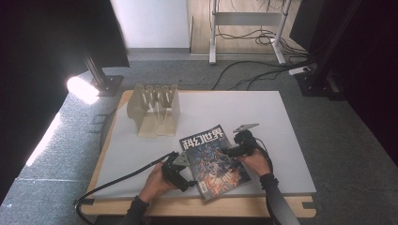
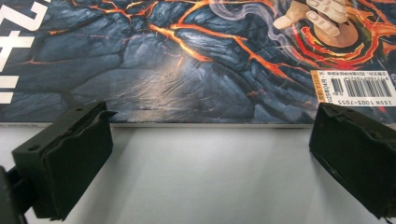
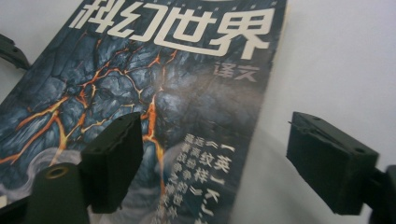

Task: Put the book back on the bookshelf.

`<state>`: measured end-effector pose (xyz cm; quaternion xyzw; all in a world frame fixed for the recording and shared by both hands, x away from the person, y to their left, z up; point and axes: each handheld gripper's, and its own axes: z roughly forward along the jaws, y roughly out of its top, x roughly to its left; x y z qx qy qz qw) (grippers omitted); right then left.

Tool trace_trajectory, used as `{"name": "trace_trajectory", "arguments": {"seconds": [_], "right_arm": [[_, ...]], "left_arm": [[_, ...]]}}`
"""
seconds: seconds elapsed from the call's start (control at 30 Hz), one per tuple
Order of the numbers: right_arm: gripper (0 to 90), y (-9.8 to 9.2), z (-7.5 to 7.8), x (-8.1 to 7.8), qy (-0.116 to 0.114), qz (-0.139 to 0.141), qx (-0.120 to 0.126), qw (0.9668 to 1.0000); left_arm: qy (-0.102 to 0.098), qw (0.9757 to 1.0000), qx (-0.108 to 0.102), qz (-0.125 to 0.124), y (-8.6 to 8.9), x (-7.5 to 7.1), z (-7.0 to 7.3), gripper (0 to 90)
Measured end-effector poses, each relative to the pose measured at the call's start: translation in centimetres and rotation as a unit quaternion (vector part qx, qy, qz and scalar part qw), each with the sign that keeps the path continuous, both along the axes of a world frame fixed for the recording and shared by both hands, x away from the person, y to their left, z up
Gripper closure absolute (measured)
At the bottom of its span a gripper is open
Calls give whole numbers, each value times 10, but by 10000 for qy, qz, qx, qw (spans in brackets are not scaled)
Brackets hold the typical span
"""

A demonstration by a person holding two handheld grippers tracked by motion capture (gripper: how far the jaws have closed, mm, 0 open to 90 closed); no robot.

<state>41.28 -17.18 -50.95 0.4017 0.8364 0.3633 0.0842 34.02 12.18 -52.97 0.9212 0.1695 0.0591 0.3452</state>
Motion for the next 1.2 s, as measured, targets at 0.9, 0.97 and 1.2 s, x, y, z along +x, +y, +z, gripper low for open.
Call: {"name": "trace_trajectory", "arguments": {"seconds": [0.9,0.97,1.2], "right_arm": [[571,-17,4,-12,800,-172,912,9925],[571,-11,6,-7,765,-77,646,9949],[596,17,9,26,735,186,223,9969]], "left_arm": [[20,10000,-14,41,0,0,0,0],[15,10000,-10,41,0,0,0,0],[18,10000,-15,44,-1,-1,0,0]]}}
